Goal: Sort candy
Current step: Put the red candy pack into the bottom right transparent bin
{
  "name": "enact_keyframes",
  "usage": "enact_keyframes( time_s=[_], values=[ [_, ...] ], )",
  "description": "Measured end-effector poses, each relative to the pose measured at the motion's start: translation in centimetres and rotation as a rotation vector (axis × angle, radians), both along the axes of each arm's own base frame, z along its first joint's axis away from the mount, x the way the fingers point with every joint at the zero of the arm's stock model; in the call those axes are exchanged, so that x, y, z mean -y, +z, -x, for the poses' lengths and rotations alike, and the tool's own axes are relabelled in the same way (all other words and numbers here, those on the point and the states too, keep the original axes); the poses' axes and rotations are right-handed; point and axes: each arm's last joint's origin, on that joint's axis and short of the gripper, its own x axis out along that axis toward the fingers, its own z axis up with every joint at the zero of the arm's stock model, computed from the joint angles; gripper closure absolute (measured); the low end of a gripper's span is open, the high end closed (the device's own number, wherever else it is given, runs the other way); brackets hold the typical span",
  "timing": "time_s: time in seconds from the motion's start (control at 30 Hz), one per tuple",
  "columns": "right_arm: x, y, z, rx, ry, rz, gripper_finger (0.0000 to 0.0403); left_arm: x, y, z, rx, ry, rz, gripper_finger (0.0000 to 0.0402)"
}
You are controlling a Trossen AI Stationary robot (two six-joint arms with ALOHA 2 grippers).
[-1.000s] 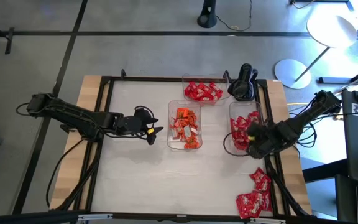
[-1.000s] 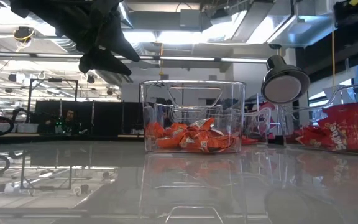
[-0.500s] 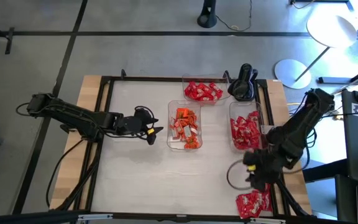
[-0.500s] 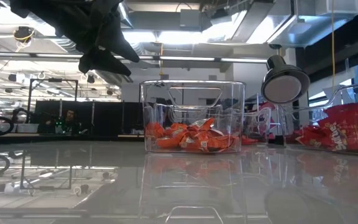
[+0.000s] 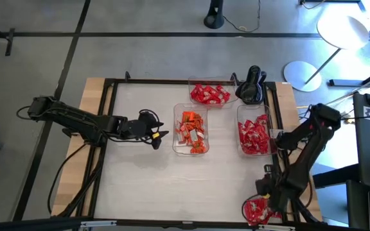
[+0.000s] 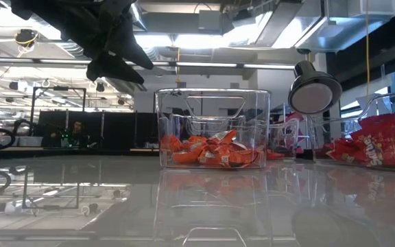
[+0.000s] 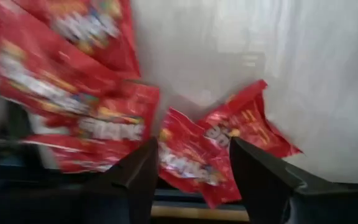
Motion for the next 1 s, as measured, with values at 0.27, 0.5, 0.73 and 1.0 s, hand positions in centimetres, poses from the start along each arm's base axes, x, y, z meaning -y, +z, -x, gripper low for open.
enact_keyframes(
  time_s=[0.27, 0.5, 0.73, 1.0],
  values=[
    [-1.0, -3.0, -0.2, -0.063, 0.142, 0.106, 0.0210, 0.0, 0.0, 0.0, 0.001, 0.001, 0.002, 0.0169],
    [-1.4, -4.5, -0.2, -0.154, 0.187, 0.131, 0.0215, 0.0, 0.0, 0.0, 0.001, 0.000, 0.000, 0.0169],
    [-1.4, -4.7, -0.2, -0.160, 0.188, 0.138, 0.0320, 0.0, 0.0, 0.0, 0.001, 0.000, 0.000, 0.0169],
    [-1.3, -4.5, -0.2, -0.165, 0.190, 0.141, 0.0387, 0.0, 0.0, 0.0, 0.002, 0.001, 0.001, 0.0169]
  ],
)
